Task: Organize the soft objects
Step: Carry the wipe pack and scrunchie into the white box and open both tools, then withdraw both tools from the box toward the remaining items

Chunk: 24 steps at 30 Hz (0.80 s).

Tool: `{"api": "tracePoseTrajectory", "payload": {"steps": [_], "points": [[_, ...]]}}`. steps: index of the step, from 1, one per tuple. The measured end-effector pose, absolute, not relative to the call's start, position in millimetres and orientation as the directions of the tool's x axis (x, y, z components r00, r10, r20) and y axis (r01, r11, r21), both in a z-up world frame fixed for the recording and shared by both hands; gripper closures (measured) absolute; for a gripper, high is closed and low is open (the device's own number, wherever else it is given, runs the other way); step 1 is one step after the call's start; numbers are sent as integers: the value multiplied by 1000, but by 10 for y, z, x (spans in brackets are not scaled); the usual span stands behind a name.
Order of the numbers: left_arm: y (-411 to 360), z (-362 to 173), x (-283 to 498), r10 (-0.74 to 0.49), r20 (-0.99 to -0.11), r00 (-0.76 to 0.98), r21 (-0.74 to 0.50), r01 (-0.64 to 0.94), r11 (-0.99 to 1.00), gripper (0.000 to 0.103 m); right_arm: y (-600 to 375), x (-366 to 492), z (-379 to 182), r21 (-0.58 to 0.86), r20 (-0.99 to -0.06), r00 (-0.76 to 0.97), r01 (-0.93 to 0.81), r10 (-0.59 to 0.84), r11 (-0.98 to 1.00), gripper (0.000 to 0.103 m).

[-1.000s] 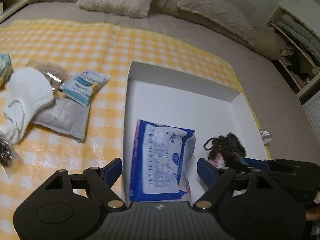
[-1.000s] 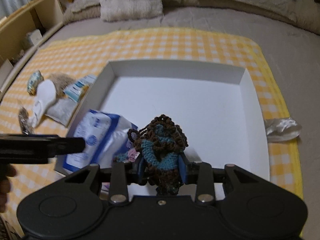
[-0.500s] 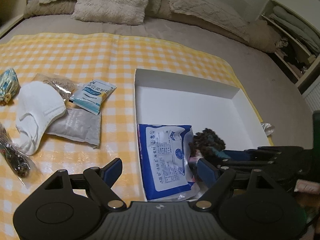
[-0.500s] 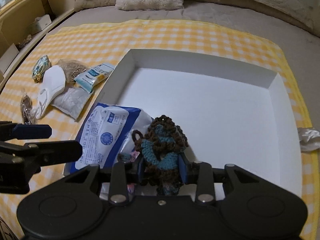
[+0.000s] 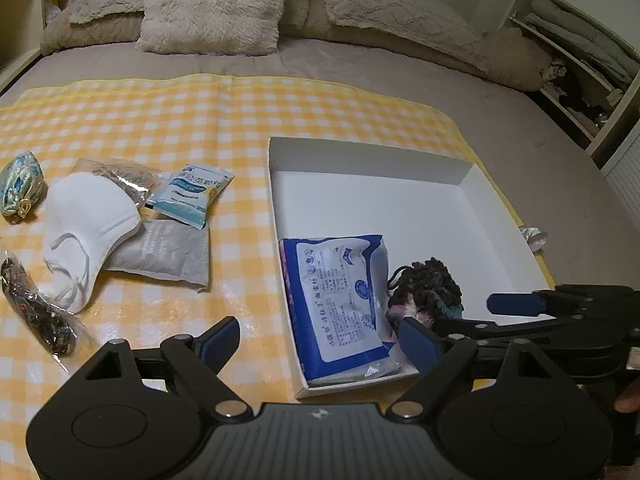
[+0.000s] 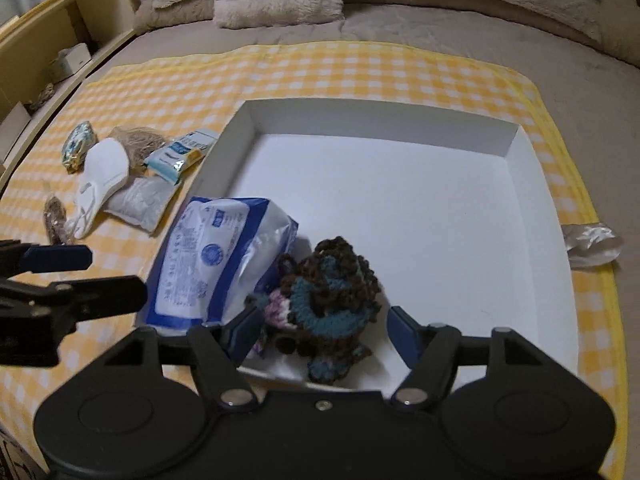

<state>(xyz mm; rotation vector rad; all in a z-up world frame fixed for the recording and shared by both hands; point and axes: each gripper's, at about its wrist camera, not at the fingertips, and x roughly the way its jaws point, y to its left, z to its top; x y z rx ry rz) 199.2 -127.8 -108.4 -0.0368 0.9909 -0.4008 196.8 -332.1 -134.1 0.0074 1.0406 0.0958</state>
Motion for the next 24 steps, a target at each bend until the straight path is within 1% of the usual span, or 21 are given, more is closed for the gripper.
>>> {"api": "tracePoseTrajectory", "payload": {"steps": [6, 10, 17, 19, 22, 23, 24], "points": [[-1232, -1036, 1926, -340, -801, 494, -199, 315, 928, 14, -3335, 1790, -1207, 36, -847, 528, -66, 65, 997, 29], [-1203, -996, 1877, -339, -792, 507, -192, 320, 928, 11, -3430, 1655, -1071, 38, -819, 572, -33, 50, 999, 27], [-1152, -934, 1763, -334, -781, 527, -173, 332, 927, 1, -3600, 1416, -856, 93, -764, 643, 24, 56, 995, 24], [-1139, -915, 1729, -331, -778, 534, -167, 333, 928, 0, -3618, 1361, -820, 99, -753, 656, 33, 53, 995, 23], [-1127, -891, 1683, -328, -773, 543, -157, 338, 928, 0, -3636, 1278, -783, 105, -741, 670, 39, 52, 994, 19], [-1119, -884, 1668, -328, -769, 548, -153, 340, 928, 0, -3641, 1253, -771, 105, -737, 674, 40, 51, 994, 15], [-1105, -879, 1651, -327, -766, 553, -150, 342, 928, 0, -3638, 1231, -762, 104, -733, 678, 40, 49, 994, 8]]}}
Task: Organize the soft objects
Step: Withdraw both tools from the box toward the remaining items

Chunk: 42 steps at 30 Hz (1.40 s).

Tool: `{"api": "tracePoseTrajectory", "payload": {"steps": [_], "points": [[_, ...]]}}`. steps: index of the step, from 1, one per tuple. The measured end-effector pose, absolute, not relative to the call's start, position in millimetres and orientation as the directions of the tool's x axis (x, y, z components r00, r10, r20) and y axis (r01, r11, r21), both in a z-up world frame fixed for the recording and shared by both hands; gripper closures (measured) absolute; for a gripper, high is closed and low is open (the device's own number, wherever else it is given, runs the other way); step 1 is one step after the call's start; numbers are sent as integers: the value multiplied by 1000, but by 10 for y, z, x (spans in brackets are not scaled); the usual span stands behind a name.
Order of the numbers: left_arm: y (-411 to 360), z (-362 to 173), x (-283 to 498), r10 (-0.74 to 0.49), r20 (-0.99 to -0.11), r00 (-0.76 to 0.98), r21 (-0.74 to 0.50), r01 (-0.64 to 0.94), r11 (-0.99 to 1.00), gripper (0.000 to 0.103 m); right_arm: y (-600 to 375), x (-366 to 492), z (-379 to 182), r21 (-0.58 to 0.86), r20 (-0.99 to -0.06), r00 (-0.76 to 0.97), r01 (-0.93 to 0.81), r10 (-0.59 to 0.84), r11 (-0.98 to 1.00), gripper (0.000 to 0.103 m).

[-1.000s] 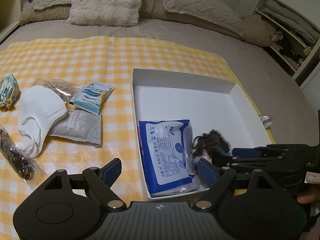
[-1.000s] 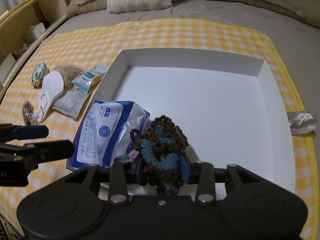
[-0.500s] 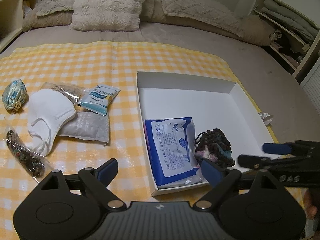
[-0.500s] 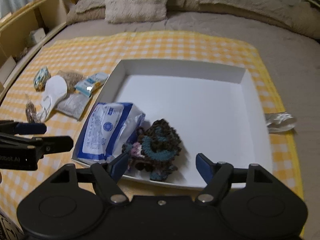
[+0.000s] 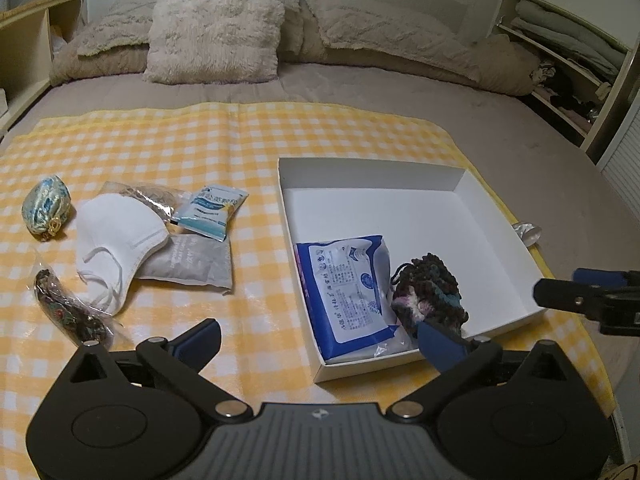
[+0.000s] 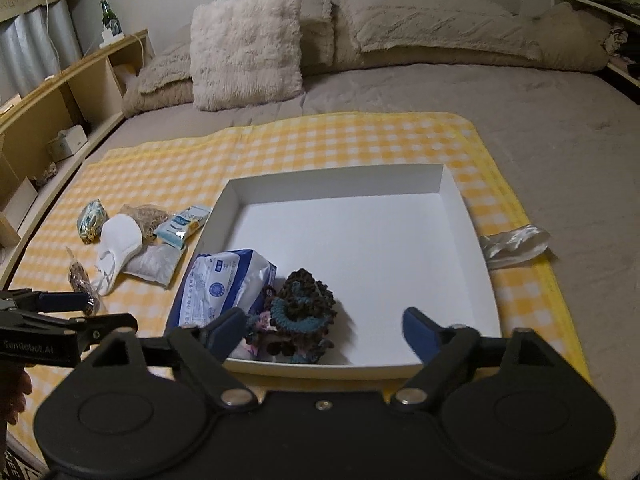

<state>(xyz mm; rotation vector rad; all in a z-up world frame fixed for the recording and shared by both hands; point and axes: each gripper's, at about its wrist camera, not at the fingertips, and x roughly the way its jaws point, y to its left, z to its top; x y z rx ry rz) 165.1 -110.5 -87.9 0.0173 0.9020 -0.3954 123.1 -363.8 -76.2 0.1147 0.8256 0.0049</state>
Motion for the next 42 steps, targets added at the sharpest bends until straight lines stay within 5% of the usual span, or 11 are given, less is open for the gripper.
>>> {"api": "tracePoseTrajectory", "payload": {"steps": [3, 28, 42], "points": [[-1102, -851, 1614, -317, -762, 565, -134, 341, 931, 0, -3634, 1142, -722, 93, -711, 702, 45, 34, 995, 0], [-737, -370, 1420, -278, -685, 674, -100, 292, 951, 0, -3289, 1019, -482, 107, -639, 765, -13, 79, 994, 0], [77, -260, 1486, -133, -652, 747, -39, 143, 989, 0, -2847, 1420, -488, 136, -626, 769, -53, 127, 989, 0]]}}
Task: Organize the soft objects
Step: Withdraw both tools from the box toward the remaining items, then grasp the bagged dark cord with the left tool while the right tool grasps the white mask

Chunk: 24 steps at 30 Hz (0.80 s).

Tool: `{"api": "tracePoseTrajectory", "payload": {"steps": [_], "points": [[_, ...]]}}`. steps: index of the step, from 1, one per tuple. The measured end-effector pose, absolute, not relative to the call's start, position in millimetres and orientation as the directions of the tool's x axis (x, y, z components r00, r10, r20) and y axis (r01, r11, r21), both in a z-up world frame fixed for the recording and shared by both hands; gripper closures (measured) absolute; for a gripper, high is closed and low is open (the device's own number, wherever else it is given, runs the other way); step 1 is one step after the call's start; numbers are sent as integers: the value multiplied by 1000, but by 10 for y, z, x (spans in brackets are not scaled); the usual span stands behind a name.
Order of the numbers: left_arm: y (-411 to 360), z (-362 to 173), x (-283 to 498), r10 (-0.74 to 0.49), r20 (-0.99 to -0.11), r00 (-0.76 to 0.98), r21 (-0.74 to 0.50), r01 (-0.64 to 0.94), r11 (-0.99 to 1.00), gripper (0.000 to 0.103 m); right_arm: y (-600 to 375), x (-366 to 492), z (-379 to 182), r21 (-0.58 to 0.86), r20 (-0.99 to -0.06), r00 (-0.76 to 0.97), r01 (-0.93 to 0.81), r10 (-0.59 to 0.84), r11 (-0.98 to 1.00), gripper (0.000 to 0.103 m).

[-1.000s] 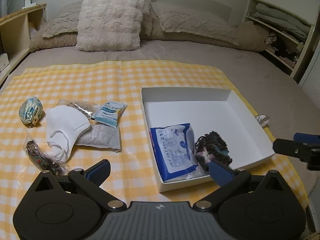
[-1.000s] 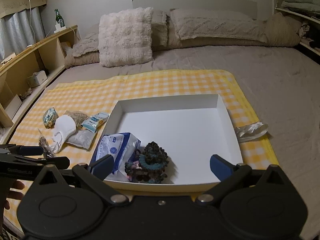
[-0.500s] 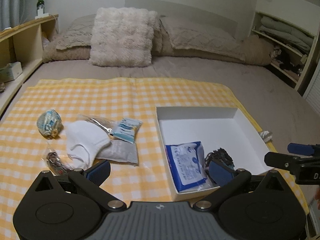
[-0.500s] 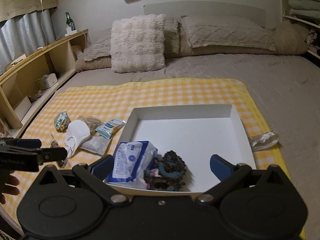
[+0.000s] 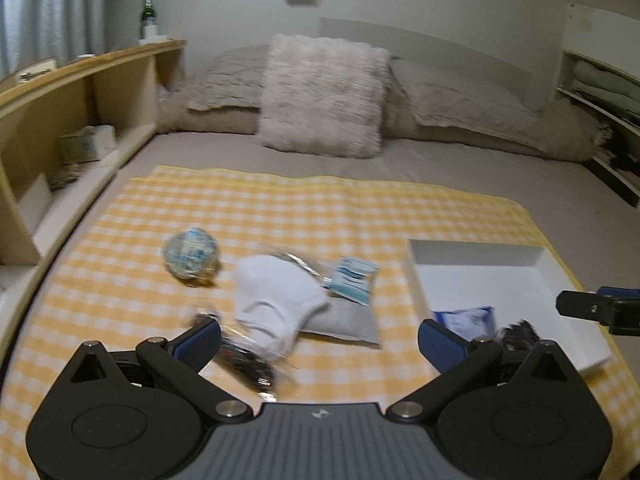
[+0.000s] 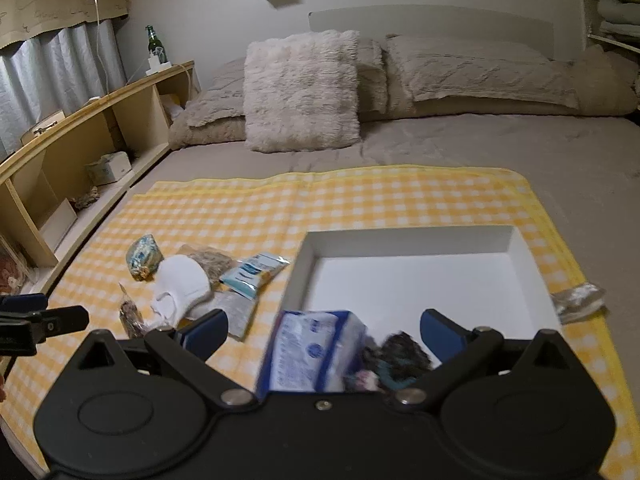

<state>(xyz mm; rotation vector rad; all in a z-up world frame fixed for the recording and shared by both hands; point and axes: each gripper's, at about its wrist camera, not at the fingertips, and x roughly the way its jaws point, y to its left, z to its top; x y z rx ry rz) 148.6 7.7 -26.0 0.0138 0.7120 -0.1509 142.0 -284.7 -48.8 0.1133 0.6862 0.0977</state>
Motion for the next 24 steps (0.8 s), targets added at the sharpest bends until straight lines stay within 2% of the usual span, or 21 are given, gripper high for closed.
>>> {"api": "tracePoseTrajectory", "payload": {"steps": [10, 17, 24], "points": [[524, -389, 1767, -30, -670, 742, -24, 18, 1000, 0, -2437, 1752, -468, 164, -599, 782, -91, 173, 982, 0], [703, -731, 2083, -36, -759, 650, -78, -36, 996, 0, -2156, 1983, -472, 157, -562, 806, -114, 184, 981, 0], [632, -1075, 2432, 8, -807, 591, -24, -47, 999, 0, -1925, 2234, -580, 158, -537, 815, -154, 216, 975, 0]]}}
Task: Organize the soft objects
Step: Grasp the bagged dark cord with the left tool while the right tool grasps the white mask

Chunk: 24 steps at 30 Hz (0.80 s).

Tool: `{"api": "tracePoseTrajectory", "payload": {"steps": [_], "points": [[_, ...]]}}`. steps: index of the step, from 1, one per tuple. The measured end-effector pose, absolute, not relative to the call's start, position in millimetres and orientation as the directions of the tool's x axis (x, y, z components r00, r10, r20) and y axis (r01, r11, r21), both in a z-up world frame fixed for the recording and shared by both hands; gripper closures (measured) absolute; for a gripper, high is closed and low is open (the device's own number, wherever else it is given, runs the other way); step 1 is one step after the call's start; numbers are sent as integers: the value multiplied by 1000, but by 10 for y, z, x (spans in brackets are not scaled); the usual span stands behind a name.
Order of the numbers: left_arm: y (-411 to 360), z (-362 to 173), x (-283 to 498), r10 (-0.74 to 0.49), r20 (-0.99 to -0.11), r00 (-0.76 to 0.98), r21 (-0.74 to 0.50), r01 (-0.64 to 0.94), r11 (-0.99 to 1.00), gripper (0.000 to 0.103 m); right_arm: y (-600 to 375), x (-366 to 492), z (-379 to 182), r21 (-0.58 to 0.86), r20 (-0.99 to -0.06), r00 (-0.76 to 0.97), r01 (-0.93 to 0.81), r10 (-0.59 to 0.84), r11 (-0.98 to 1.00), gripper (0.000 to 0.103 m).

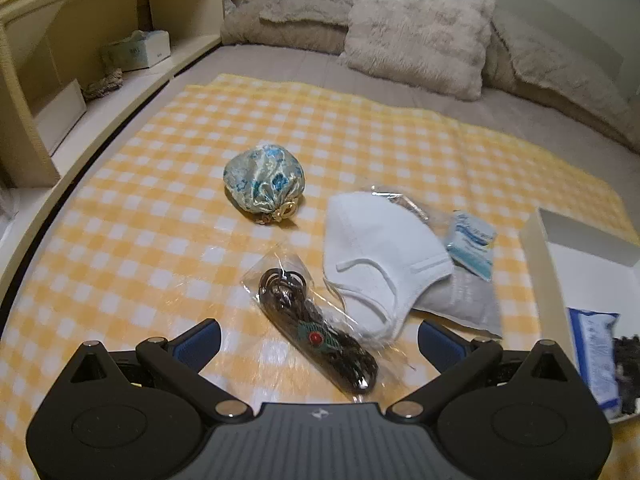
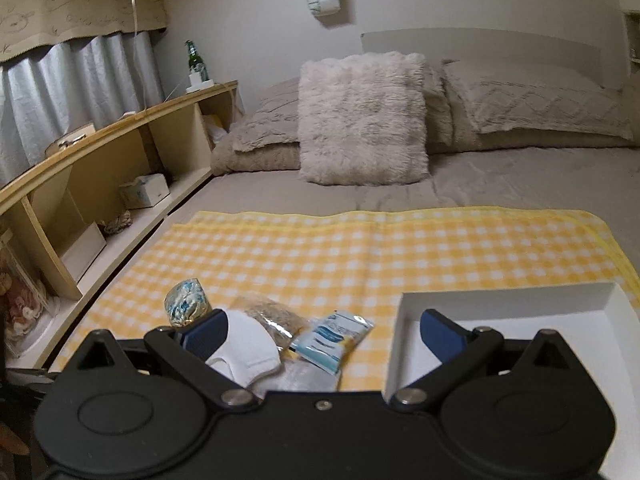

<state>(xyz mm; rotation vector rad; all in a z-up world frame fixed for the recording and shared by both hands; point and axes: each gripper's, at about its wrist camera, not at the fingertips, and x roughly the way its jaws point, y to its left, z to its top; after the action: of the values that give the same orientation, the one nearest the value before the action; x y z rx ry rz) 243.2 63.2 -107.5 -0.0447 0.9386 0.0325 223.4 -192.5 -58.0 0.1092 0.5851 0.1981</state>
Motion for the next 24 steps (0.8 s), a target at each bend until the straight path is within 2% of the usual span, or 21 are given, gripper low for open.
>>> {"api": "tracePoseTrajectory", "payload": {"steps": [7, 11, 14, 17, 24], "points": [[595, -1393, 2780, 53, -842, 537, 25, -59, 998, 0, -1737, 2463, -690, 136, -534, 812, -192, 235, 972, 0], [543, -1542, 2868, 121, -848, 516, 139, -3, 990, 0, -1732, 2597, -756, 214, -517, 808, -199, 284, 956, 0], [603, -1573, 2878, 103, -857, 505, 133, 23, 991, 0, -1704, 2700, -825, 254, -494, 817, -191, 296, 948, 0], [700, -1574, 2860, 90, -866, 492, 121, 32, 992, 0, -1590, 2810, -915, 207, -498, 820, -204, 282, 957, 0], [945, -1528, 2769, 76, -864, 498, 102, 26, 994, 0, -1258, 3078, -1197, 78, -584, 743, -350, 327, 934, 0]]}}
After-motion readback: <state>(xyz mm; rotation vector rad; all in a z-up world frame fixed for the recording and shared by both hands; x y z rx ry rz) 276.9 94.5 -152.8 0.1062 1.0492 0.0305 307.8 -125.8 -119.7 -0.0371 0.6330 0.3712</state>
